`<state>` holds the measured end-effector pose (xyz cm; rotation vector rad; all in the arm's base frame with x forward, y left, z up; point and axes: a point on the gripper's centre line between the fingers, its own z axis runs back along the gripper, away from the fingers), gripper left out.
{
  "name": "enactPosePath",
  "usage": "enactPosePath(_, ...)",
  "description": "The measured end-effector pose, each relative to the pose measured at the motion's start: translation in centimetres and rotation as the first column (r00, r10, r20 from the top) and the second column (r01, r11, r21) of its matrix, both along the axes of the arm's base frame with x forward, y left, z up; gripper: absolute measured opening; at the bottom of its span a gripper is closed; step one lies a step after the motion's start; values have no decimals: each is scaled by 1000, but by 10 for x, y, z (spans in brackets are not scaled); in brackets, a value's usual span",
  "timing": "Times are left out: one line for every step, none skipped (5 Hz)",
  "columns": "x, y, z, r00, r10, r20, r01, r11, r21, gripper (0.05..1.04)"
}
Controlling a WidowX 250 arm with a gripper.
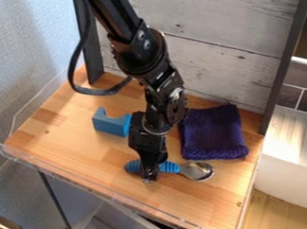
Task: Move the blue spatula between the cloth and the blue toy
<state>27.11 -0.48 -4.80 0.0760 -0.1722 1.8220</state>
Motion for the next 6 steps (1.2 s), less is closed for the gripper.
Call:
enactPosePath(-6, -1, 3, 999, -23, -34, 23, 1000, -20, 442)
enactPosePath(-7, -1, 21, 998, -60, 0, 60, 998, -10, 442)
enactPosePath(-8, 4, 51, 995, -95, 29, 95, 995, 2, 440)
enactPosePath(-10, 37, 73, 997, -82, 14, 81, 996, 45, 439)
enactPosePath(-2, 77, 92, 996, -87, -8, 87, 991, 105, 433)
enactPosePath(3, 115, 108, 995, -97, -12, 97, 984, 152, 422)
